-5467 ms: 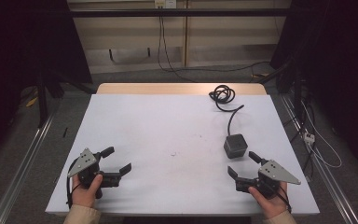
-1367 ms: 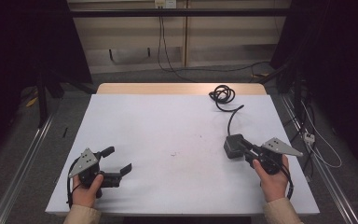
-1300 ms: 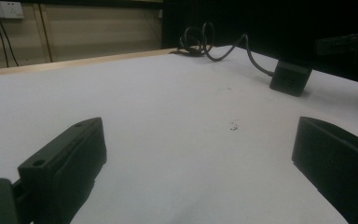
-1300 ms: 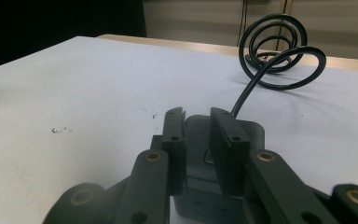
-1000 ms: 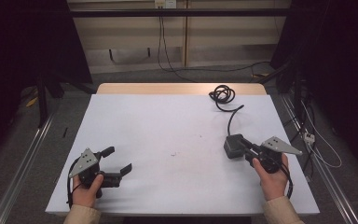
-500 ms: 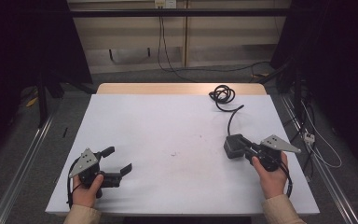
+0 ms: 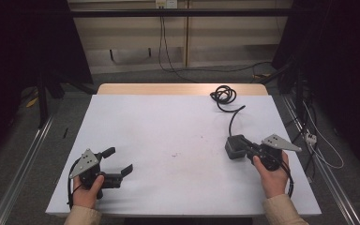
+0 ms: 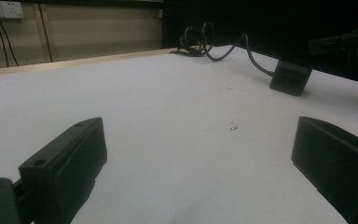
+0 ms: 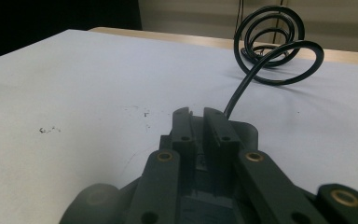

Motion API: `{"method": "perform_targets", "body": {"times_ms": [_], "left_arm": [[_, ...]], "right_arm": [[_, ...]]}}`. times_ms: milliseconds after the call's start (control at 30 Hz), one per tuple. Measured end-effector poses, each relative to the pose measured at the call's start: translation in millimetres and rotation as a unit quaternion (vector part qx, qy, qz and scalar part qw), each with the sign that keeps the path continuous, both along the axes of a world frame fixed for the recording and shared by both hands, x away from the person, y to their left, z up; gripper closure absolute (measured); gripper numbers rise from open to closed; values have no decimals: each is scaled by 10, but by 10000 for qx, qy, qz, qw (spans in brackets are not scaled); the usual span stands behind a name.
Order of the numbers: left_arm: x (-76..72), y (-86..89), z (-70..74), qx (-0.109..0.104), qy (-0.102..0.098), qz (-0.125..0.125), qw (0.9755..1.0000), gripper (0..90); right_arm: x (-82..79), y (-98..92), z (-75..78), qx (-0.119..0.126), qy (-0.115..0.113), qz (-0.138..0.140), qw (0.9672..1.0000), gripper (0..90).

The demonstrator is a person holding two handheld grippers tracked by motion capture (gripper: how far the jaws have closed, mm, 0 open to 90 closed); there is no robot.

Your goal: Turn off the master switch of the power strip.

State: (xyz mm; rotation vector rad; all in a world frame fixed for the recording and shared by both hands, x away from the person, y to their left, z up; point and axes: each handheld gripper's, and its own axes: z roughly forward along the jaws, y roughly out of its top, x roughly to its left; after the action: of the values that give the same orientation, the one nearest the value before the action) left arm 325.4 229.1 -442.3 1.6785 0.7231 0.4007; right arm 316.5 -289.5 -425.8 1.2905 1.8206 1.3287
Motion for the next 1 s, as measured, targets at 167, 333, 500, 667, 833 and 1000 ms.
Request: {"method": "perform_targets", "body": {"times_ms": [167,333,500,667,833,1000], "left_arm": [[0,1,-1,-8,5,12,10000,30],[0,0,-2,-11,9,10,10000,30],[-1,-2,-3,-11,12,7,10000,30],[0,-3,-4,-16,17,23,10000,30],[3,-2,-5,-15,16,11,10000,30],[3,-2,-4,-16,12,12,10000,30]], "right_arm": [[12,-3,-3,23,31,-19,10000,838],[17,1,-6,3,41,-9,10000,845],[20,2,-6,1,45,6,10000,853],[22,0,-9,-1,55,20,10000,870],[24,-2,-13,1,59,3,10000,871],[25,-3,-14,-2,66,14,10000,877]]}}
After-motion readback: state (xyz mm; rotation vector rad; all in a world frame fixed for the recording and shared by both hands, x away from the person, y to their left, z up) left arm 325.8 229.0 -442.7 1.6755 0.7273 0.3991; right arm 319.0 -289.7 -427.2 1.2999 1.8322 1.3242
